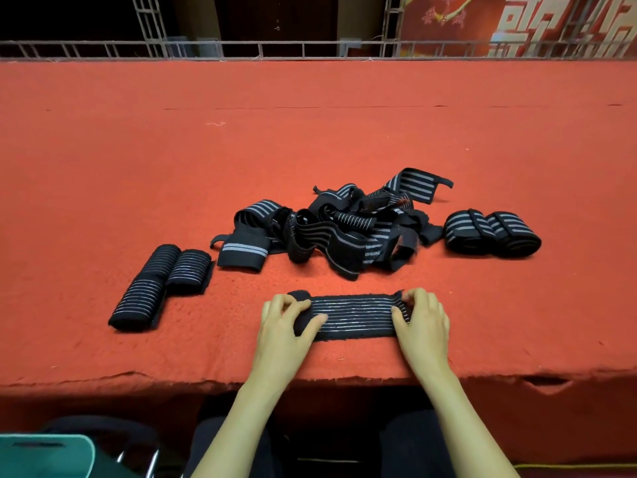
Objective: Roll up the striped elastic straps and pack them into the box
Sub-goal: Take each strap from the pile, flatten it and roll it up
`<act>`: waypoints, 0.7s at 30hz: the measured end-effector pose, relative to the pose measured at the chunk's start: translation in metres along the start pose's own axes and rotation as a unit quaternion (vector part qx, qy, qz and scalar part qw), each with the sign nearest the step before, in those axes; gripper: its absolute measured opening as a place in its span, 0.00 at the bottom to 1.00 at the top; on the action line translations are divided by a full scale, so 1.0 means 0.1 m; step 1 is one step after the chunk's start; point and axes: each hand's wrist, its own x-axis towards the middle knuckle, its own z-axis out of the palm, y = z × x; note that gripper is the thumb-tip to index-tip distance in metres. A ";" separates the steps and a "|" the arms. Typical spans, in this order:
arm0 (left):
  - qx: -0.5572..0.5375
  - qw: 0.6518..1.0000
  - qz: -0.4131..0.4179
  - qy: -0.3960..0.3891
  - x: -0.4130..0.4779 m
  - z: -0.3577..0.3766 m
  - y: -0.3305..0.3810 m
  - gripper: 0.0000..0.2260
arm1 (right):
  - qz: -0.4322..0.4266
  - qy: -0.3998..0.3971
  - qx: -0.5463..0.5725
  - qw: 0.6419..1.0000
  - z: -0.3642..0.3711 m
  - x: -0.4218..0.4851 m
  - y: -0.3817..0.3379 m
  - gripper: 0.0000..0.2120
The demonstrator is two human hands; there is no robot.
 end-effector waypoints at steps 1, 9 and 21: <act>-0.018 1.000 0.005 -0.007 -0.01 0.01 0.01 0.11 | -0.006 0.001 -0.003 1.000 0.01 0.00 0.01 0.08; -0.191 0.974 -0.115 -0.044 0.08 -0.14 -0.09 0.15 | -0.173 -0.017 -0.006 0.985 0.15 -0.03 -0.10 0.03; -0.082 0.992 -0.094 0.000 0.10 0.02 0.07 0.13 | -0.249 -0.231 -0.023 0.940 0.17 -0.02 -0.25 0.15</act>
